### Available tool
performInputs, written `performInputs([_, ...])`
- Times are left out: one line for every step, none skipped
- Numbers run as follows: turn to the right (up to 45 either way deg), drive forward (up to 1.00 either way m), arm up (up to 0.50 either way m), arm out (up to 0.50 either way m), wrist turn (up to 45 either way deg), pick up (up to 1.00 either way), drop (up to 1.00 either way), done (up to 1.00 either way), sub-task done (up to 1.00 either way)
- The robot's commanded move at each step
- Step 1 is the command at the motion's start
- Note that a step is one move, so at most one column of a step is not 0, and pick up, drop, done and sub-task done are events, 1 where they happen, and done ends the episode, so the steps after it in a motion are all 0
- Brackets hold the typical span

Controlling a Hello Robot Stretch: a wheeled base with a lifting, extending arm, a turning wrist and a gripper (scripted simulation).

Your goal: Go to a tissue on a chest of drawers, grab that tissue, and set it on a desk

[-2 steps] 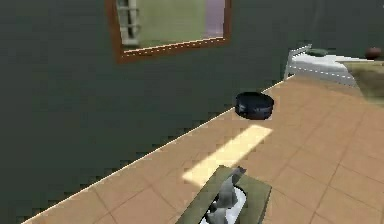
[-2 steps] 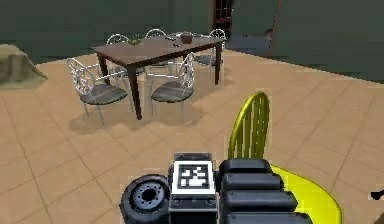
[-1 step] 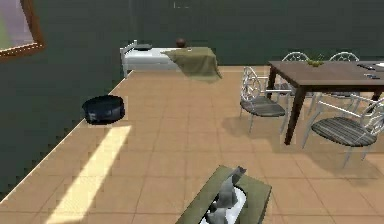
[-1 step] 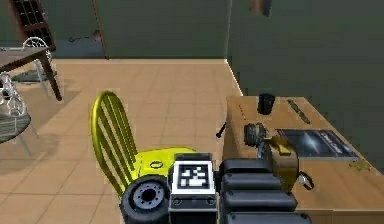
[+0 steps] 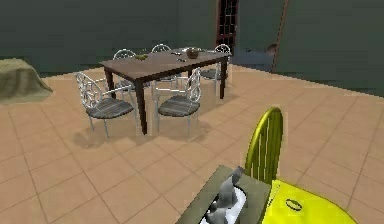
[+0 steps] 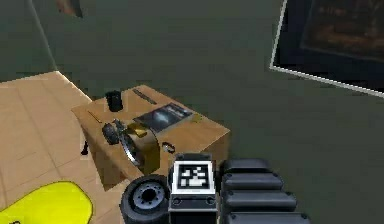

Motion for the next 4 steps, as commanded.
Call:
performInputs([24.0, 0.0, 0.0, 0.0, 0.0, 0.0, 0.0, 0.0, 0.0])
performInputs([-45.0, 0.0, 0.0, 0.0, 0.0, 0.0, 0.0, 0.0, 0.0])
performInputs([-45.0, 0.0, 0.0, 0.0, 0.0, 0.0, 0.0, 0.0, 0.0])
performInputs([-9.0, 0.0, 0.0, 0.0, 0.0, 0.0, 0.0, 0.0, 0.0])
